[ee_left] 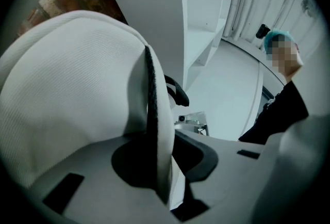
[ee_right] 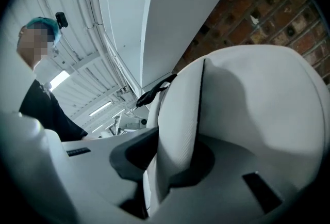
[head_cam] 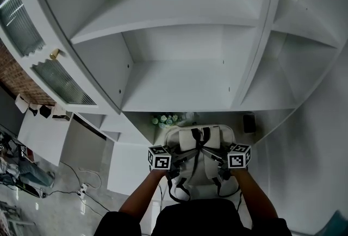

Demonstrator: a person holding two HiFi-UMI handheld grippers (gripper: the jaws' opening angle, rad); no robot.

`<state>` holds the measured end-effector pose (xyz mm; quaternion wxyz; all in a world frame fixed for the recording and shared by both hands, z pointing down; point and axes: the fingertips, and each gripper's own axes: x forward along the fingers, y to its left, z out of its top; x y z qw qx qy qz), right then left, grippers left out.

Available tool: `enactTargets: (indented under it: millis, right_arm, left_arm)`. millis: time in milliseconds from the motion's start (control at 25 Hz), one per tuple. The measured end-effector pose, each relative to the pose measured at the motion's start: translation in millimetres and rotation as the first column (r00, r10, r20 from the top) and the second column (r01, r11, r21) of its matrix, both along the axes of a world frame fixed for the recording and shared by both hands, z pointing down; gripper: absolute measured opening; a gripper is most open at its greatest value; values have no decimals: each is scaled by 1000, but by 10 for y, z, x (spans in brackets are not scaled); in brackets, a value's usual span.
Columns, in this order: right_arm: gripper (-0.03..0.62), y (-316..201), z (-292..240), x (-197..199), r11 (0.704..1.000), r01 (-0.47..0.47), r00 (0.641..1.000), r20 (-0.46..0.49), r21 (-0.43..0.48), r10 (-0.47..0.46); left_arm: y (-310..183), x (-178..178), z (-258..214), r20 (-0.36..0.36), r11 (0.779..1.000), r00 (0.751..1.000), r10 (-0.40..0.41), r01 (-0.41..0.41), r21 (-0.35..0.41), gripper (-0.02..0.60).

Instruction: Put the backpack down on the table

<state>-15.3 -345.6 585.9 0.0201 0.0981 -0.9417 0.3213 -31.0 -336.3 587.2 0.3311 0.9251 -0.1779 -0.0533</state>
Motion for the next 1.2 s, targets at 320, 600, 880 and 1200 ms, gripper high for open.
enactTargets:
  millis: [320,600,880,1200]
  right_arm:
    - [103,-143,156,41,999,-17,1000,-21,-42,16]
    - [127,-192,194,44,1000,-8,998,-62,-19,7]
    - [146,-223,207,110,1000,-17,996,-92,-19,15]
    - [169,-261,283,258,996,-70,991,-117,-62,62]
  left_arm:
    - [-177,-41,45,-1,999,999,-41,41,-19,103]
    - [-233,-29,52,3,998,999,-49,49,-27,138]
    - [-222,-98,110,5,997,998,-60,60,-48,164]
    - [-207,-156,145,28,995,996,-82,83,-47,186]
